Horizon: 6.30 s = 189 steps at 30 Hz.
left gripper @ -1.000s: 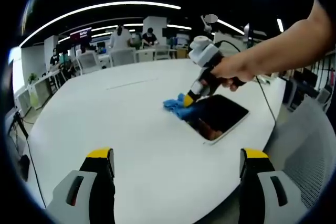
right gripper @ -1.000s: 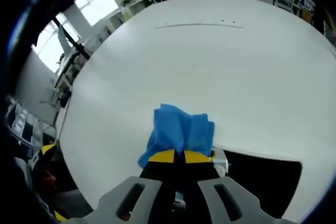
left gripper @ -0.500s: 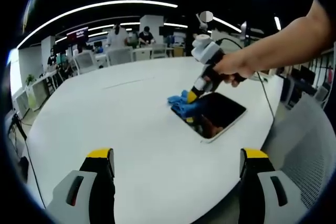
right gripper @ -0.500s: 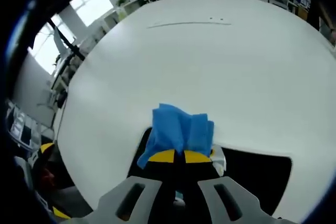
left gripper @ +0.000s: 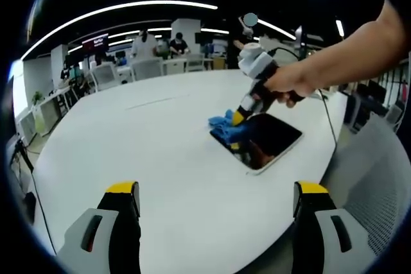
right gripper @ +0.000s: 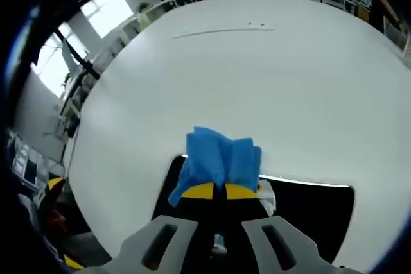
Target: Wipe the mirror surface with the cleaning cloth until all visible marks leave the cleaned area.
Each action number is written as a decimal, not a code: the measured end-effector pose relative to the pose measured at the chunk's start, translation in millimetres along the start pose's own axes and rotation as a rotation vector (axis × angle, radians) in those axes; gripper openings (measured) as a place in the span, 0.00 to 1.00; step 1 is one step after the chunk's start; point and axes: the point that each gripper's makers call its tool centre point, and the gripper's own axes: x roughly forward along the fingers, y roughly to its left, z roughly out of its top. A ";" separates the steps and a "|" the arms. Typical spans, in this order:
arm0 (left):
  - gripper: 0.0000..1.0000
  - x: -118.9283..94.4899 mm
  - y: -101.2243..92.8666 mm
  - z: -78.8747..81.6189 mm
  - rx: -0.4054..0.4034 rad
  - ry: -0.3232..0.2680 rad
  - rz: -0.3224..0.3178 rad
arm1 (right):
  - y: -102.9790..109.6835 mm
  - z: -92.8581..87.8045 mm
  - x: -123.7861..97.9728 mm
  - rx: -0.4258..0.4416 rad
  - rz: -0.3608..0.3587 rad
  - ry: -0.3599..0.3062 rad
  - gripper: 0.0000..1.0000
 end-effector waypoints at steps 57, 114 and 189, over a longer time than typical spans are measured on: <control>0.99 1.5 0.0 -0.4 0.018 0.003 -0.001 | 41.3 -85.8 -38.0 0.027 0.088 -0.014 0.00; 0.99 1.1 1.1 -0.5 0.015 0.004 0.004 | 41.8 -114.0 -52.6 0.064 0.138 0.006 0.00; 1.00 1.5 1.6 -0.6 -0.003 -0.001 0.003 | -20.1 -39.8 -27.2 0.090 0.033 -0.004 0.00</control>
